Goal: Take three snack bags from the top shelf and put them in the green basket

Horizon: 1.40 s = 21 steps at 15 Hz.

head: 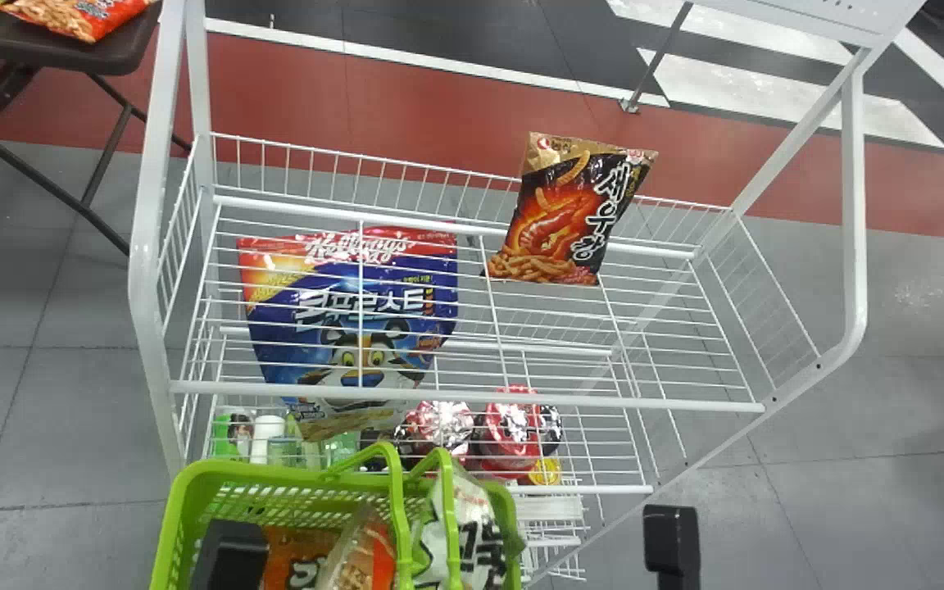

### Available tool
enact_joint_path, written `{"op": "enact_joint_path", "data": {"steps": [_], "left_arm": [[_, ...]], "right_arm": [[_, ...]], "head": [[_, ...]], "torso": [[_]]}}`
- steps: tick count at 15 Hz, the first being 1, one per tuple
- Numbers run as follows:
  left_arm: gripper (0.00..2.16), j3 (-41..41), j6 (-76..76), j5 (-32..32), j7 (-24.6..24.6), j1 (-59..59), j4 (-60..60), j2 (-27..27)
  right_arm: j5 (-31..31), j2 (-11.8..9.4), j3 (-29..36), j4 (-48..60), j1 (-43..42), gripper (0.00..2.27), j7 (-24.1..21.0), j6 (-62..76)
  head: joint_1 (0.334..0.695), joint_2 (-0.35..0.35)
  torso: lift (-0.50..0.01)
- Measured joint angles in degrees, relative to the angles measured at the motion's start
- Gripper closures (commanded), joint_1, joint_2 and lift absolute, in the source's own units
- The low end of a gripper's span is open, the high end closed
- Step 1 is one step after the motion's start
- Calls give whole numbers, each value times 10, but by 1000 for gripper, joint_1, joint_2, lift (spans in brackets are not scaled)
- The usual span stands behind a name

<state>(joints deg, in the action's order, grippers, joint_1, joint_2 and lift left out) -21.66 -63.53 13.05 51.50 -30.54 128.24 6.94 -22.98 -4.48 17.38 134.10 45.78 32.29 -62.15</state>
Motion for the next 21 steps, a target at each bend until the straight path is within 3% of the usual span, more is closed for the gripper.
{"op": "enact_joint_path", "data": {"steps": [5,14,17,21], "left_arm": [[1578,0,-1,0,-3,2,0,0],[1578,-4,-2,-2,-8,2,3,0],[1578,-3,-2,-2,-8,2,2,-1],[1578,-6,-7,-2,-10,7,-1,-2]], "right_arm": [[-27,17,38,12,7,53,27,183],[-72,30,72,21,5,63,60,206],[-96,43,97,28,4,76,85,220],[-103,45,110,47,5,76,91,382]], "head": [[695,-350],[695,-350],[695,-350],[695,-350]], "torso": [[-33],[-33],[-33],[-33]]}}
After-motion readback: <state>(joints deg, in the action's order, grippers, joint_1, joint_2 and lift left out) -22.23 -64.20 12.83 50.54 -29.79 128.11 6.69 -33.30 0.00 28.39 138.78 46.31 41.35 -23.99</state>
